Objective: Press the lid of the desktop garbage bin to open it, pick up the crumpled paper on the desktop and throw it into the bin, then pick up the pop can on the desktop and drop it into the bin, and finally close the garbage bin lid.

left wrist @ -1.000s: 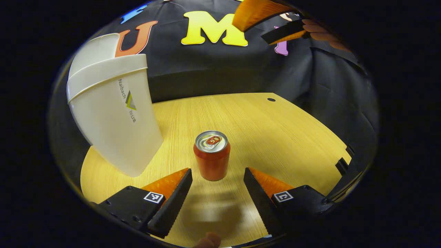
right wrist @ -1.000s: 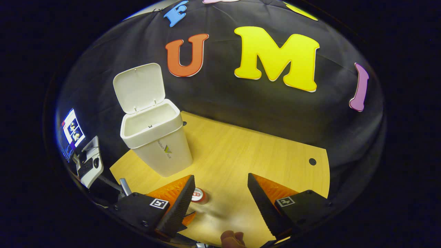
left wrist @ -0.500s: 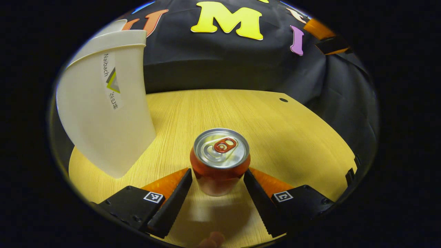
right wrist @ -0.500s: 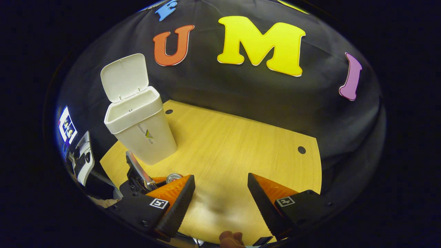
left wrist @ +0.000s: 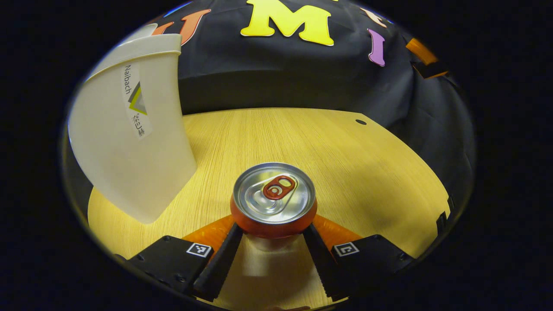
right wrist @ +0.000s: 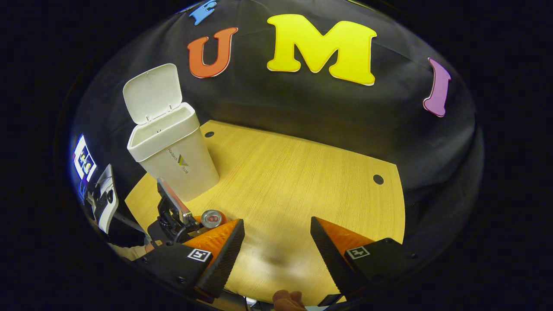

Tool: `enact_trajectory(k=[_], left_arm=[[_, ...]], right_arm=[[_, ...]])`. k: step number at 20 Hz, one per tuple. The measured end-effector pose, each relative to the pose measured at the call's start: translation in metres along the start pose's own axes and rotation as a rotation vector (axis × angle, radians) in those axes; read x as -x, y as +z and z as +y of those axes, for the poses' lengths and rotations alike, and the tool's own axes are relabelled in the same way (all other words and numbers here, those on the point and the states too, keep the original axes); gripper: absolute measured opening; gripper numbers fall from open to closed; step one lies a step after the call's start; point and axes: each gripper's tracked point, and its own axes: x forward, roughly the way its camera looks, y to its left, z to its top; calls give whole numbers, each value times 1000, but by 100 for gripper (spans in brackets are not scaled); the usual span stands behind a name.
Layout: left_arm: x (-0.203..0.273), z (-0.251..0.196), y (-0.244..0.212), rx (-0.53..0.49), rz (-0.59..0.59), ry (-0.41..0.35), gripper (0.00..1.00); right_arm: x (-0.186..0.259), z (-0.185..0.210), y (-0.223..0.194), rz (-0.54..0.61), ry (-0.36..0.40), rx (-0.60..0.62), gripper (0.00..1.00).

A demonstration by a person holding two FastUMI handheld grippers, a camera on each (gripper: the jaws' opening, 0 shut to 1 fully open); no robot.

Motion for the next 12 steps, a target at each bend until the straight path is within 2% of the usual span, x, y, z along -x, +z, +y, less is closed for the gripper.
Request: enact_trajectory(k=[7,12], left_arm=[[62,5,5,-60,11,71,86],[110,12,22,45,12,96,87]], right_arm=[[5,-10,-2,-25,17,-4,97],[7,-10,-14,-25,49,10,97]])
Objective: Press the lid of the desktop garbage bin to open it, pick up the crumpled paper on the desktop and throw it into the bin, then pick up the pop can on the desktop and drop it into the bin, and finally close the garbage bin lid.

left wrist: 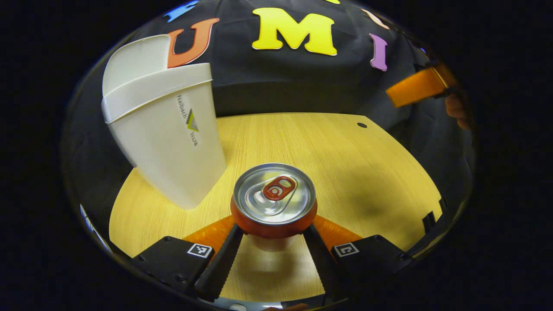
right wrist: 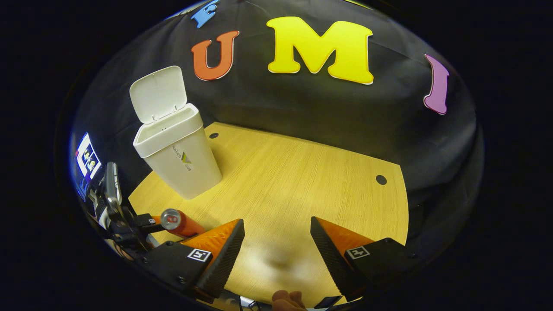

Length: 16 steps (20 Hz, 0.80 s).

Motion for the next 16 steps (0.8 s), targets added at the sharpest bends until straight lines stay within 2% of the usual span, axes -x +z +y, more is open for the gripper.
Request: enact_trajectory(k=[1,2,4,5,10,13,14,16], left_arm=[[8,6,9,16,-6,18,87],[15,12,16,31,-8,42,87],[31,24,35,69,-25,82,86],[39,30,45,93,-33,98,87],[74,55,92,141,-60,184,86],[83,70,116,186,-61,209,86],[87,74,127,203,-65,216,86],[97,94,152,189,-85,246,86]], right_arm=[[-1,2,-3,1,11,3,94],[-1,3,-4,0,19,5,97],[-1,5,-4,-2,41,-2,94],[-2,6,-5,-4,52,-8,97],[-4,8,3,-32,92,-47,97],[-7,-4,6,-67,66,-35,97],[-8,-9,8,-81,52,-34,93],[-12,-13,1,-69,44,-48,97]])
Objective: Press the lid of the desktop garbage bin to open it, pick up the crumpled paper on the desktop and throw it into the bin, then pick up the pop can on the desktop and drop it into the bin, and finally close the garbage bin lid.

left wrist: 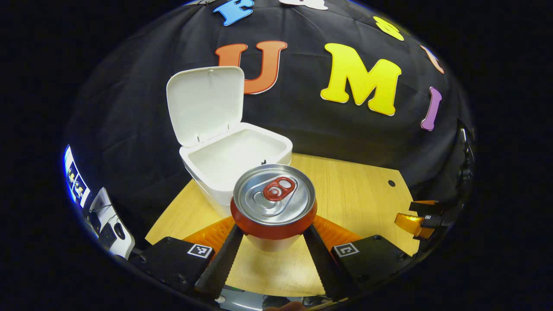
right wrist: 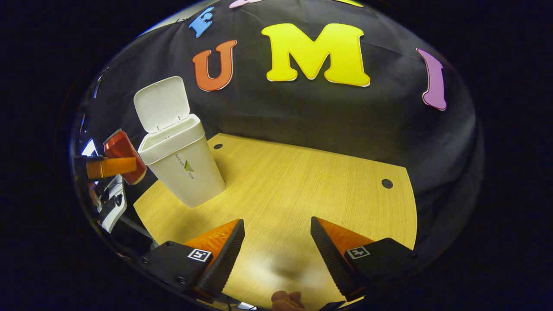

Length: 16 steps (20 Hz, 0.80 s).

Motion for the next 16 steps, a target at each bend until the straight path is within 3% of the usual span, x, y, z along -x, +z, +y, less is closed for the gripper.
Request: enact_trajectory(k=[6,8,10,14,16], left_arm=[[-18,35,66,-45,-59,79,86],[-33,45,78,-62,-72,104,86],[-53,55,85,-62,-80,120,85],[-97,70,76,-4,-22,129,85],[-116,80,67,21,12,150,86]], right_arm=[[-3,-7,-28,52,1,-132,94],[-2,-19,-34,59,-36,-178,97],[2,-31,-37,52,-77,-216,93],[13,-49,-52,70,-140,-264,97],[20,-57,-59,73,-176,-278,93]])
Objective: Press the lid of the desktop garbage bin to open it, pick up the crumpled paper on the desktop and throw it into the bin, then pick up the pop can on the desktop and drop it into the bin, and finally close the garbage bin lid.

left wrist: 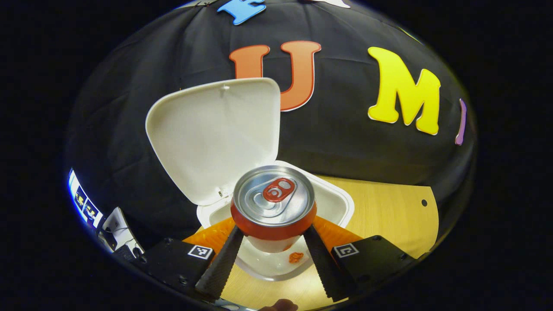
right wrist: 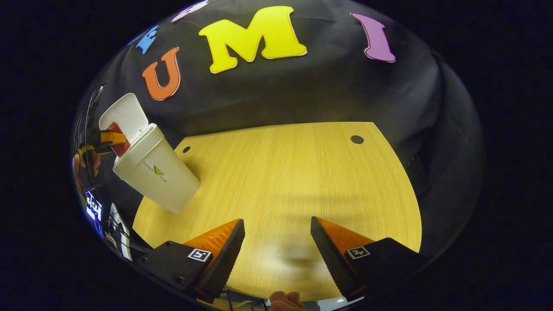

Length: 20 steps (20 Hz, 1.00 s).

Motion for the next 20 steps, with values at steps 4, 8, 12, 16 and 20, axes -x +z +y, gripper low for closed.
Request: enact_trajectory(k=[4,8,12,16,20], left_arm=[[-19,0,-4,8,22,-28,86],[-26,-4,-10,52,24,-42,87],[-23,1,-17,112,45,1,96],[-9,-6,-10,110,27,-18,99],[18,-4,4,117,-18,-29,98]], right_arm=[[6,-13,-15,25,-62,-23,97],[10,-17,-17,18,-95,-23,94],[7,-11,-14,19,-82,-11,97],[3,-5,-12,21,-56,31,97],[-1,-17,-4,14,-71,59,94]])
